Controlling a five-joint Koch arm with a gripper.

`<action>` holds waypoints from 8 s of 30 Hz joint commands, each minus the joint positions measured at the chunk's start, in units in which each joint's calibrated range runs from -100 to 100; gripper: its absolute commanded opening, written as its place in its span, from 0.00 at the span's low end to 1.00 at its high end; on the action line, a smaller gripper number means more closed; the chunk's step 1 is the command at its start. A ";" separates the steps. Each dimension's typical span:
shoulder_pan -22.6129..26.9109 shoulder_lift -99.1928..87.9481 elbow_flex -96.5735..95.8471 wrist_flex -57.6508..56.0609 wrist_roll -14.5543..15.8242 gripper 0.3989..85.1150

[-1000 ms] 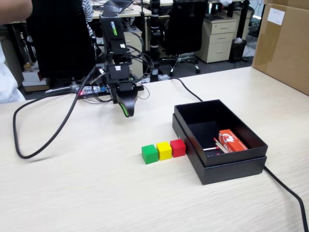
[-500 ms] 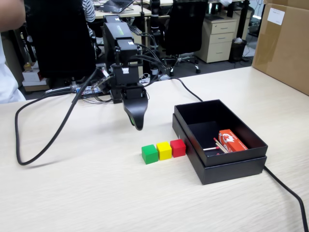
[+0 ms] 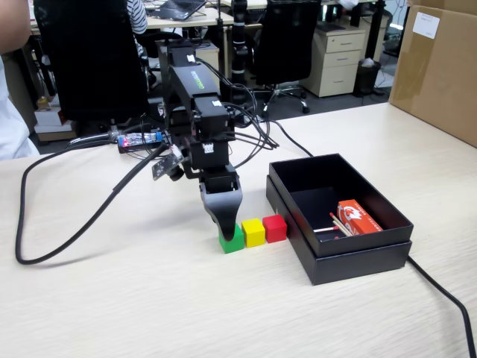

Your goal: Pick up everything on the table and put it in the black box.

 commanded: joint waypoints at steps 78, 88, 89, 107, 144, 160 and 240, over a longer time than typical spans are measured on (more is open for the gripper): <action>12.89 -8.38 29.00 -8.05 3.71 0.49; 7.08 -23.19 9.14 -8.05 3.61 0.55; 6.74 -23.19 7.69 -8.05 3.66 0.55; 3.66 2.86 11.68 -7.97 3.76 0.57; 3.37 5.16 18.39 -8.92 4.00 0.01; 16.70 -11.60 30.17 -10.39 5.27 0.01; 7.33 7.22 21.74 -9.26 5.52 0.58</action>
